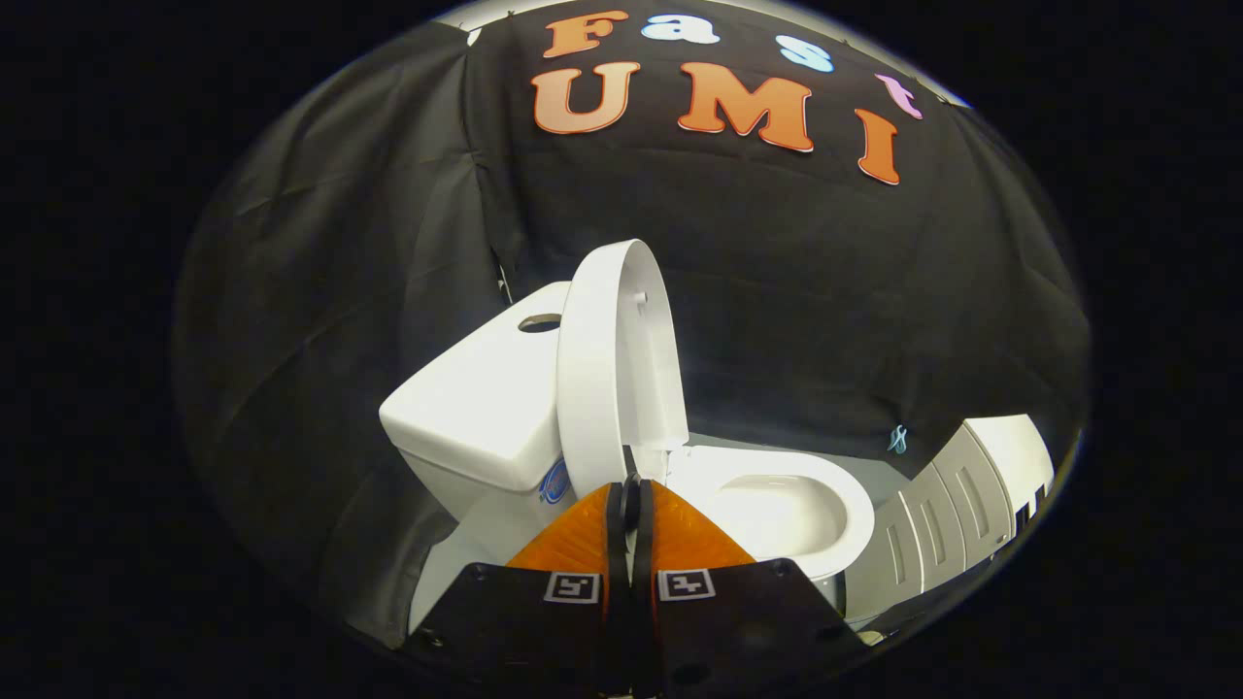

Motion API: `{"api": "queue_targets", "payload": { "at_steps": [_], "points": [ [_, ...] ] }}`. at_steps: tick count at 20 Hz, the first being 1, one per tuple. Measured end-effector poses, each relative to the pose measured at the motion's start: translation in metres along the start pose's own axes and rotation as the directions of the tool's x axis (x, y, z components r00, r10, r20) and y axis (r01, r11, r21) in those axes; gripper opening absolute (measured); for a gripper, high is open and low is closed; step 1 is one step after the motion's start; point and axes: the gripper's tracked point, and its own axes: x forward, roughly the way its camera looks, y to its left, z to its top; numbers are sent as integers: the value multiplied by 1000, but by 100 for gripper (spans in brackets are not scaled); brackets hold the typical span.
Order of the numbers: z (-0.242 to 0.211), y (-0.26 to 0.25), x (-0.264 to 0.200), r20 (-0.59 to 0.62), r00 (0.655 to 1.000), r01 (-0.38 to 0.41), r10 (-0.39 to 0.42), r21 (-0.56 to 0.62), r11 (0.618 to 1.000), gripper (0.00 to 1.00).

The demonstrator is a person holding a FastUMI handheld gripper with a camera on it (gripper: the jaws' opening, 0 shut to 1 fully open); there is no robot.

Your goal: Open the toilet lid.

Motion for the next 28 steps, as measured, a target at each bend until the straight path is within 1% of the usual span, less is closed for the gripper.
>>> {"api": "queue_targets", "payload": {
  "at_steps": [4, 10, 15, 16, 18, 20, 22, 23, 26, 28],
  "points": [
    [1, 3, 2, 8, 1000, 15, -15, -15, 1000, 8],
    [-2, -1, 1, 19, 1000, 3, -3, -11, 1000, 8],
    [-3, -4, 0, 24, 999, -28, 28, 14, 1000, 10],
    [-3, 0, 0, 24, 998, -50, 50, 22, 998, 10],
    [-2, 1, 0, 31, 998, -61, 61, 21, 998, 17],
    [-3, 1, 0, 37, 997, -68, 67, 20, 997, 16],
    [-2, 8, -4, 47, 993, -107, 105, 42, 993, 18],
    [0, 8, -6, 56, 992, -114, 111, 39, 993, 27],
    [5, 5, -13, 82, 990, -117, 114, 27, 993, 39],
    [6, 0, -18, 92, 989, -116, 113, 23, 993, 67]
  ]
}}
